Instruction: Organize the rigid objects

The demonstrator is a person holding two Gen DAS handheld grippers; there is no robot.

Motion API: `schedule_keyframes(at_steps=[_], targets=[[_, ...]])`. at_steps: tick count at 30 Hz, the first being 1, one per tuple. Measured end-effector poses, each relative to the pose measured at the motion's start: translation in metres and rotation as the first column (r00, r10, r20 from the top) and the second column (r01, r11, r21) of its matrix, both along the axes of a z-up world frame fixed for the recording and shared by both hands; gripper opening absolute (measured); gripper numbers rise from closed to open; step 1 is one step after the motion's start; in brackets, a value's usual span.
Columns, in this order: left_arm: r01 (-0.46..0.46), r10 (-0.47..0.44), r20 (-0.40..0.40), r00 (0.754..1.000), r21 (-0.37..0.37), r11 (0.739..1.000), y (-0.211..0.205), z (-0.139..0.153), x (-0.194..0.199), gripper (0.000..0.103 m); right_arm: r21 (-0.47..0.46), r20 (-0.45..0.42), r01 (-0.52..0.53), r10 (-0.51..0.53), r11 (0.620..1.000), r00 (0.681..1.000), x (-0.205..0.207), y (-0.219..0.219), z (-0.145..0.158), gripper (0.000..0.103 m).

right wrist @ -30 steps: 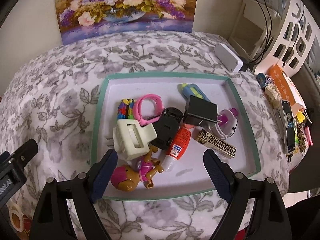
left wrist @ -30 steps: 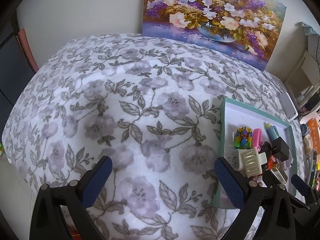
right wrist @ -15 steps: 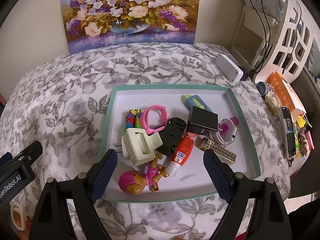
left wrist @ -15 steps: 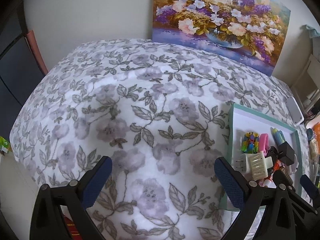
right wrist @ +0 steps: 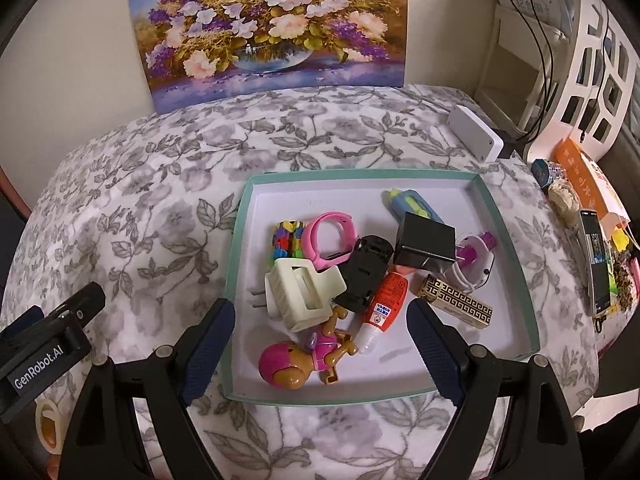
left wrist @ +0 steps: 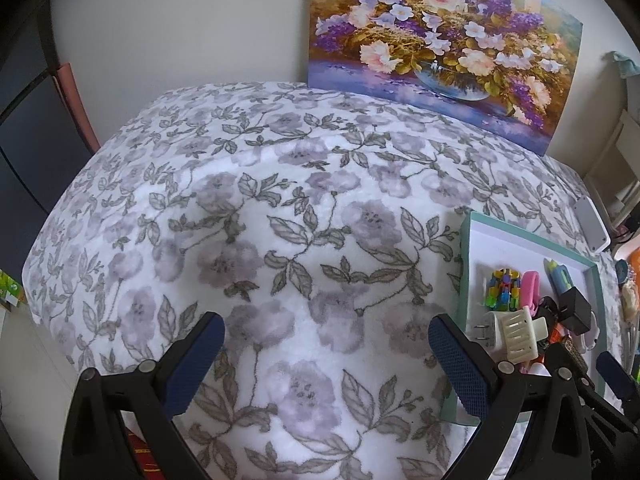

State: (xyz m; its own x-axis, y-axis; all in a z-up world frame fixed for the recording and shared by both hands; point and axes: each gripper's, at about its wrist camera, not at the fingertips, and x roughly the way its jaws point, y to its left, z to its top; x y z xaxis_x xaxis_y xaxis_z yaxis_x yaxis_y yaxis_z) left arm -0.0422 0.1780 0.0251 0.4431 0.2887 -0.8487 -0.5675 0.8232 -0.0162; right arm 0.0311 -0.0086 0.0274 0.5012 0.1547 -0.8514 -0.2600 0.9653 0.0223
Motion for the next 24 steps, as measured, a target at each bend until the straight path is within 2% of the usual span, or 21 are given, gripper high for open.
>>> schedule_keyframes(at_steps=[16, 24], targets=[[-0.018, 0.019, -0.015, 1.0, 0.017, 1.0, 0.001, -0.001, 0.002, 0.103, -0.007, -0.024, 0.003, -0.003, 1.0, 1.0, 0.004, 0.002, -0.005, 0.088], [0.001, -0.001, -0.011, 1.0, 0.011, 1.0, -0.002, -0.001, 0.003, 0.103, -0.025, -0.049, 0.011, -0.012, 1.0, 0.999, 0.007, 0.001, -0.012, 0.088]])
